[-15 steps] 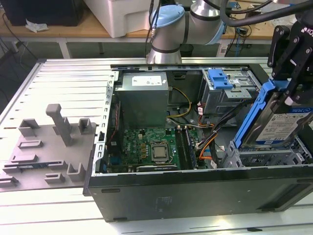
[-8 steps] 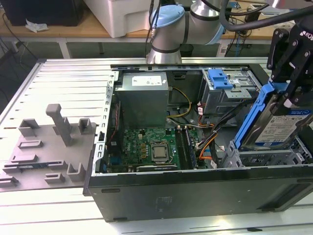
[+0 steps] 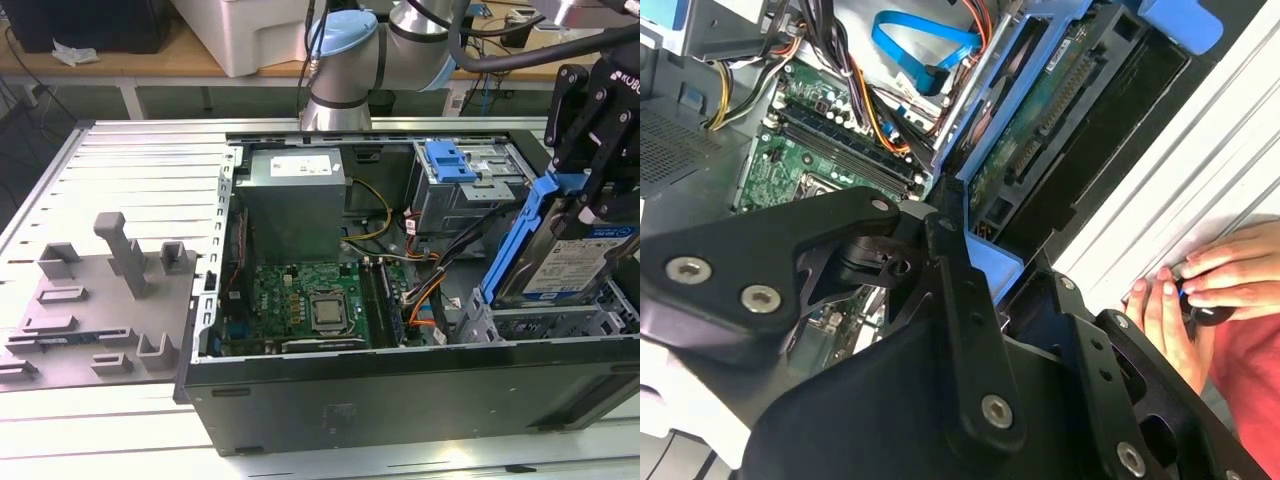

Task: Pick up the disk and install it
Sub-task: 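Insert the disk into the insertion slot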

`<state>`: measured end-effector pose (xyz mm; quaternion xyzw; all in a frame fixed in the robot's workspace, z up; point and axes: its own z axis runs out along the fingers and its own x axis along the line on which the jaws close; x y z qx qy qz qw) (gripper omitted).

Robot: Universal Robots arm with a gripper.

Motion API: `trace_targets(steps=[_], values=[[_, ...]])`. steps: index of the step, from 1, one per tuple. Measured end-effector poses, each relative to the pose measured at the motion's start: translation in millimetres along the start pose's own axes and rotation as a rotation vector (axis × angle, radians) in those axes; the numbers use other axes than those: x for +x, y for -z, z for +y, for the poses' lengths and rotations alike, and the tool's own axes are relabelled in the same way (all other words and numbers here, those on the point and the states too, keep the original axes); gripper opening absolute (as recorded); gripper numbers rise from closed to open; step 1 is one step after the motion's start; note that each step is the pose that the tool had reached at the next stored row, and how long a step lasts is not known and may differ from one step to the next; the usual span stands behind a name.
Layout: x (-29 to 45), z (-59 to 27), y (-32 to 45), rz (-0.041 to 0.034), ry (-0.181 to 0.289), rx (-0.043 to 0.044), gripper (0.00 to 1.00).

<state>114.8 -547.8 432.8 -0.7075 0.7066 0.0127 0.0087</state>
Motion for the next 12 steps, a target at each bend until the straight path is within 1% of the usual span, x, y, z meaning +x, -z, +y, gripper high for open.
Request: trace_targets(steps=[4,12], values=[[0.0,-0.4,-1.1,0.0000,0.000,0.0000,0.37],[0.1,-0.7,-1.1,-0.0005,-0.001,0.0001,0.37]])
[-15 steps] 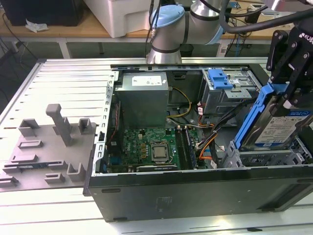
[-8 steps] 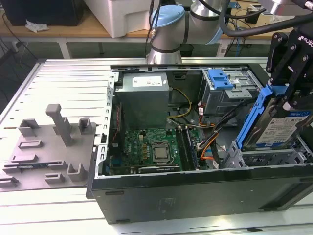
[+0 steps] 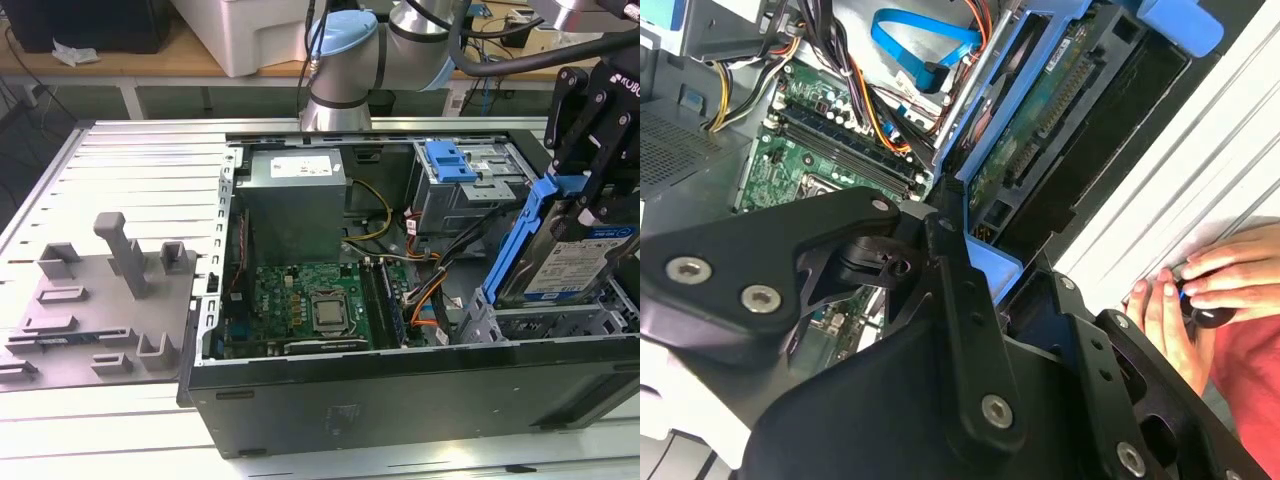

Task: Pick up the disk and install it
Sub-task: 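Insert the disk into the insertion slot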

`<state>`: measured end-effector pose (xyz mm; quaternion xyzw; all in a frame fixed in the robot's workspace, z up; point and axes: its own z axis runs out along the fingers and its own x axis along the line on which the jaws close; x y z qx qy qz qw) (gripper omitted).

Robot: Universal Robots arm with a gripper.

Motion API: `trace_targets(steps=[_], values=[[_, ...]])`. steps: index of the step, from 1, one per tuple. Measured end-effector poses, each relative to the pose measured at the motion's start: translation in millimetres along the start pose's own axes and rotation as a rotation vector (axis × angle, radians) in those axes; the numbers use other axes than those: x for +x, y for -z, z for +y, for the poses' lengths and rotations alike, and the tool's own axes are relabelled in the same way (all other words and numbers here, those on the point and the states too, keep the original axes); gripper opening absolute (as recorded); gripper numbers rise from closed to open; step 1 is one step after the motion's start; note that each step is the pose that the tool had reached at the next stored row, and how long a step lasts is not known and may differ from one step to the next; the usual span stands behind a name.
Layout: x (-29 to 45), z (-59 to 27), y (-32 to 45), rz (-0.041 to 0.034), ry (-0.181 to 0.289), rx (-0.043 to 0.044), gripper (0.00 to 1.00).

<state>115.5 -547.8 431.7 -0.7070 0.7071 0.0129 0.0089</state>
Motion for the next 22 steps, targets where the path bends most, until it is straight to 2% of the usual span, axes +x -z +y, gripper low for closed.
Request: trace_targets(steps=[2,10,22], values=[[0.0,-0.1,1.3,-0.0005,-0.001,0.0003,0.37],[-0.5,0.1,16.4,0.0001,-0.003,0.0002,0.37],[-0.5,-0.4,14.6,0.0005,-0.003,0.0001,0.37]])
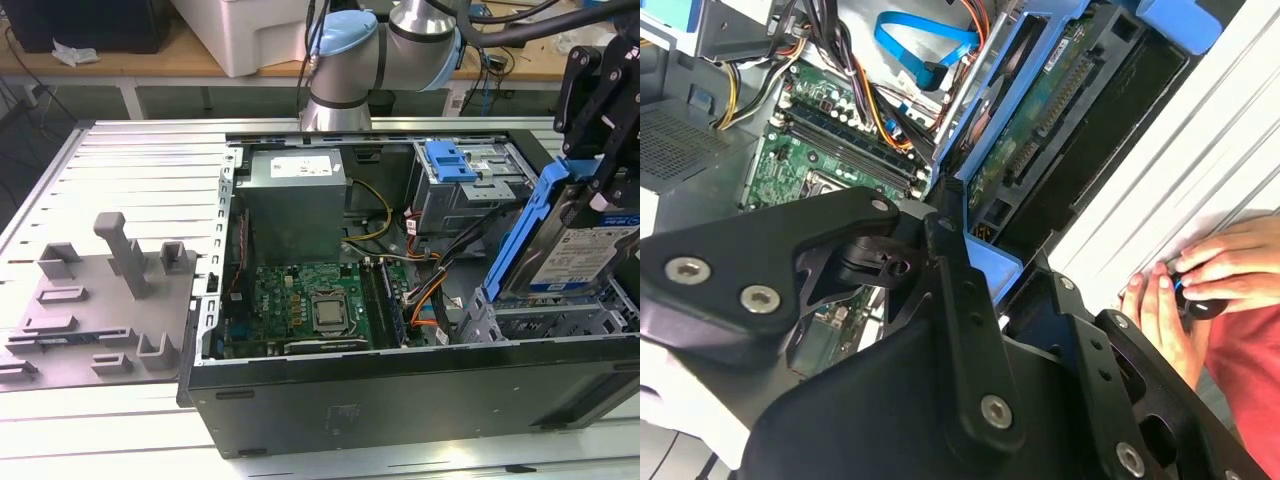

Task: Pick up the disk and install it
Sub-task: 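Insert the disk into the insertion slot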

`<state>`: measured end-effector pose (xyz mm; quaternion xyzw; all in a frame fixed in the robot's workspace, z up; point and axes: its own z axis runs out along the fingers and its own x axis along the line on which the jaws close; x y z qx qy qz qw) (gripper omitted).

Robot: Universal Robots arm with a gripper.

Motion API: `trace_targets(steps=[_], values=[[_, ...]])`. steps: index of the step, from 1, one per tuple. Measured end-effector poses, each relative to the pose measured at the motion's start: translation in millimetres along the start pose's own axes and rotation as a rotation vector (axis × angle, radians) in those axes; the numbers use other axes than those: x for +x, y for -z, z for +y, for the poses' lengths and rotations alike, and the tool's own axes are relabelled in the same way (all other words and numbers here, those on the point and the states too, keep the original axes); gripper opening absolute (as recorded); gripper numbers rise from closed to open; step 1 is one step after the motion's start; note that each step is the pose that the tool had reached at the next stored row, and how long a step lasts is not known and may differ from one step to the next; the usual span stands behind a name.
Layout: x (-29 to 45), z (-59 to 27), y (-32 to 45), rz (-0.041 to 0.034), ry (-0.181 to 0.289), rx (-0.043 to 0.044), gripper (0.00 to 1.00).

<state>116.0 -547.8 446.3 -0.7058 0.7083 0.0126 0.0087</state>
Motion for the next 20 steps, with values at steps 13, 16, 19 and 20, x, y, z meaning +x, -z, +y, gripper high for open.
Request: trace_targets(steps=[13,16,19,20], values=[[0.1,-0.1,-4.1,0.0000,0.000,0.0000,0.37],[0.2,0.0,-5.1,0.0000,0.000,0.0000,0.37],[0.2,0.0,-6.2,0.0000,0.000,0.0000,0.37],[0.2,0.0,-6.5,0.0001,0.000,0.0000,0.37]])
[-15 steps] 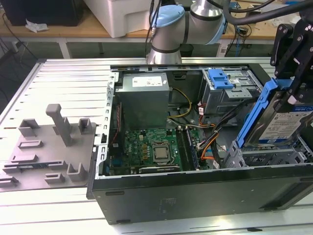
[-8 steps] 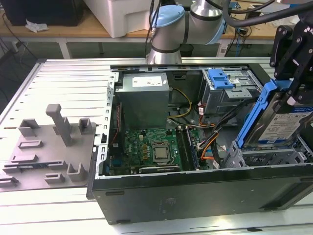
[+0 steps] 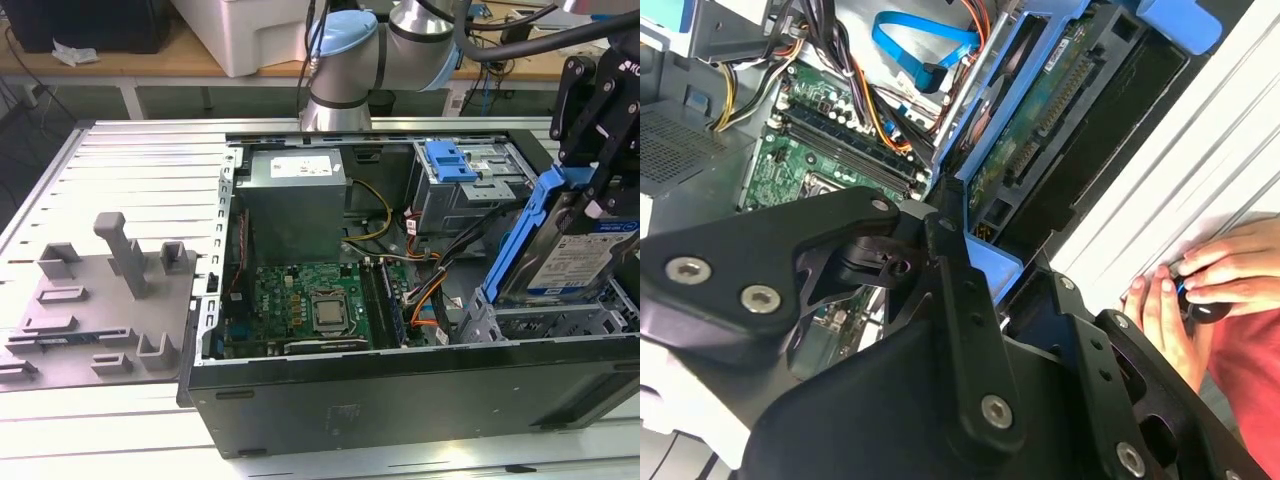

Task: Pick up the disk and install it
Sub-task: 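Insert the disk into the insertion slot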

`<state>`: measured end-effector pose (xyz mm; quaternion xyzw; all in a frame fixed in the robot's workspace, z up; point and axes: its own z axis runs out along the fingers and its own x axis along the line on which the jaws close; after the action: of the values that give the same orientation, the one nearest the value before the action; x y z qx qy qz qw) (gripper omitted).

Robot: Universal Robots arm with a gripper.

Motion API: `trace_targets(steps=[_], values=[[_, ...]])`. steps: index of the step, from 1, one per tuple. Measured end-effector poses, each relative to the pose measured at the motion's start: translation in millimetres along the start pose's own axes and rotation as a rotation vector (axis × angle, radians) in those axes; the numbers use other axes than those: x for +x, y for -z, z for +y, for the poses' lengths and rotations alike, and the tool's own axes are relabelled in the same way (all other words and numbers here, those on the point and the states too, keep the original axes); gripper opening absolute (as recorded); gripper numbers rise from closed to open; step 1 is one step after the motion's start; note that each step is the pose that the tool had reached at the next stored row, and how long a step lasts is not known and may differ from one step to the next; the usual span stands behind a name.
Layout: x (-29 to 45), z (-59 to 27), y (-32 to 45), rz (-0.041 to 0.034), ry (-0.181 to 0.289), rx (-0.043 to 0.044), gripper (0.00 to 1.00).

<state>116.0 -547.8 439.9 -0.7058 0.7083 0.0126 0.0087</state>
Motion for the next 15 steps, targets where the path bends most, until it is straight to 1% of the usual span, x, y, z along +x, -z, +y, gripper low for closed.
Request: trace_targets(steps=[5,15], values=[[0.1,0.0,-3.3,-0.0001,0.000,0.0000,0.37],[0.2,0.0,-7.1,0.0003,0.000,-0.0001,0.37]])
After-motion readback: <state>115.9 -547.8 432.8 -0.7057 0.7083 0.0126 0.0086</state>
